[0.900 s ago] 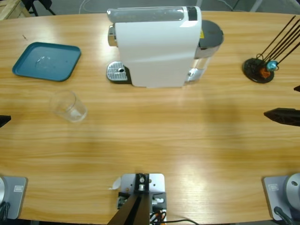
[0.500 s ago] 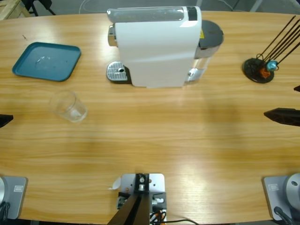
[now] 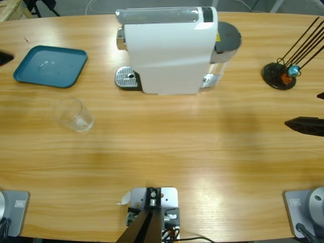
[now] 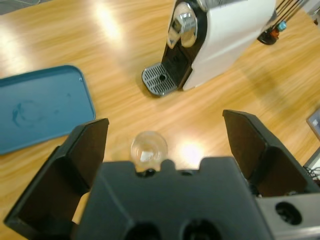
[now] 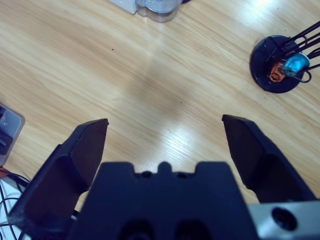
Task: Pour coffee
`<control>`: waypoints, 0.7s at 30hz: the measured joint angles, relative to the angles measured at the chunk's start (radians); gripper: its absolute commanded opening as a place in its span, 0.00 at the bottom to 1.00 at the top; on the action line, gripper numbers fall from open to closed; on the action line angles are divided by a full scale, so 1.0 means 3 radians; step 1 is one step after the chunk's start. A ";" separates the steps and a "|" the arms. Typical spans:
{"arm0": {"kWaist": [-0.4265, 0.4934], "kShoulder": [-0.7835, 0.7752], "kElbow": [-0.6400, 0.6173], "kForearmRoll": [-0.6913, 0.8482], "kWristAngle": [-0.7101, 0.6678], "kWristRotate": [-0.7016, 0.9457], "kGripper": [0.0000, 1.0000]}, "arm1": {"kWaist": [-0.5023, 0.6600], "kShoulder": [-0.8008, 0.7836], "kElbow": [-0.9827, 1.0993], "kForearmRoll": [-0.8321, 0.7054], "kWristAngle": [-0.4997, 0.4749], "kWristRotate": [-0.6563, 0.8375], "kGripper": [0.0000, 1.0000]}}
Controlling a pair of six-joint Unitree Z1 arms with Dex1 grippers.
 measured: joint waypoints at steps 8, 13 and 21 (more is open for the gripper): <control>-0.0003 0.0810 -0.0565 -0.0177 -0.0205 -0.0267 0.99 | 0.0001 0.0067 -0.0011 0.0015 0.0000 0.0000 1.00; 0.0005 0.1156 -0.0662 -0.0534 -0.0216 -0.0619 0.92 | 0.0001 0.0074 -0.0011 0.0015 -0.0008 0.0000 1.00; 0.0076 0.1752 -0.0958 -0.0677 -0.0598 -0.1128 0.94 | 0.0001 0.0097 -0.0011 0.0026 -0.0010 0.0000 1.00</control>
